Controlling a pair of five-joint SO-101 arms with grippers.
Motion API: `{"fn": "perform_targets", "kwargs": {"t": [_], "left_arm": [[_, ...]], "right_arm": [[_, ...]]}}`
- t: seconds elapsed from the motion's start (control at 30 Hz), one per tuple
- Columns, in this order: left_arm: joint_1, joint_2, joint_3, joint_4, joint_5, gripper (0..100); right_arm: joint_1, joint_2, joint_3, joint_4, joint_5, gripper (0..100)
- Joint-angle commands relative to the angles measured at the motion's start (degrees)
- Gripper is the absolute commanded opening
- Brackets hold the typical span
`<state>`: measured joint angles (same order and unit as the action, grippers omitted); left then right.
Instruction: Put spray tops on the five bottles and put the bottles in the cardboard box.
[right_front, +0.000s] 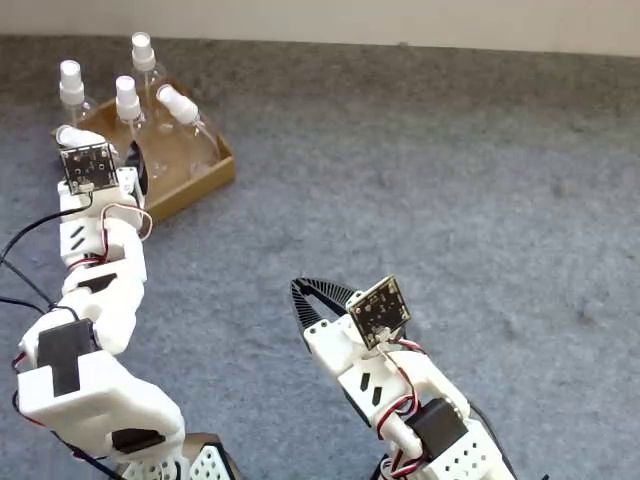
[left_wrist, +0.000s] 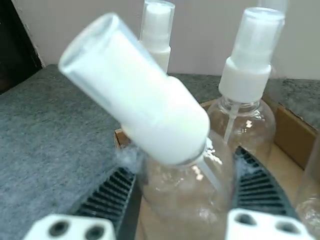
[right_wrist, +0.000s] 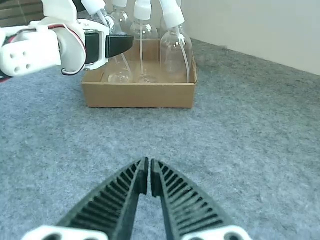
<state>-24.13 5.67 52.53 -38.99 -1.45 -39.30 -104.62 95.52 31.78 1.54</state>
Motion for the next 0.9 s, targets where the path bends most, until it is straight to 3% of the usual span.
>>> {"fn": "perform_targets", "kwargs": {"t": [0.0, 0.37, 0.87], "left_arm": [[0.1, -0.3, -2.9, -1.5, -0.7, 14], [-0.7, 8.1, -5.7, -1.8, -0.8, 14], [-1.9, 8.2, -5.2, -1.8, -0.7, 14]], "right_arm": [[0.8, -1.0, 7.4, 0.2, 0.5, 0.5], [0.8, -1.0, 7.4, 0.3, 0.5, 0.5], [0.8, -1.0, 7.3, 0.3, 0.5, 0.5]]}}
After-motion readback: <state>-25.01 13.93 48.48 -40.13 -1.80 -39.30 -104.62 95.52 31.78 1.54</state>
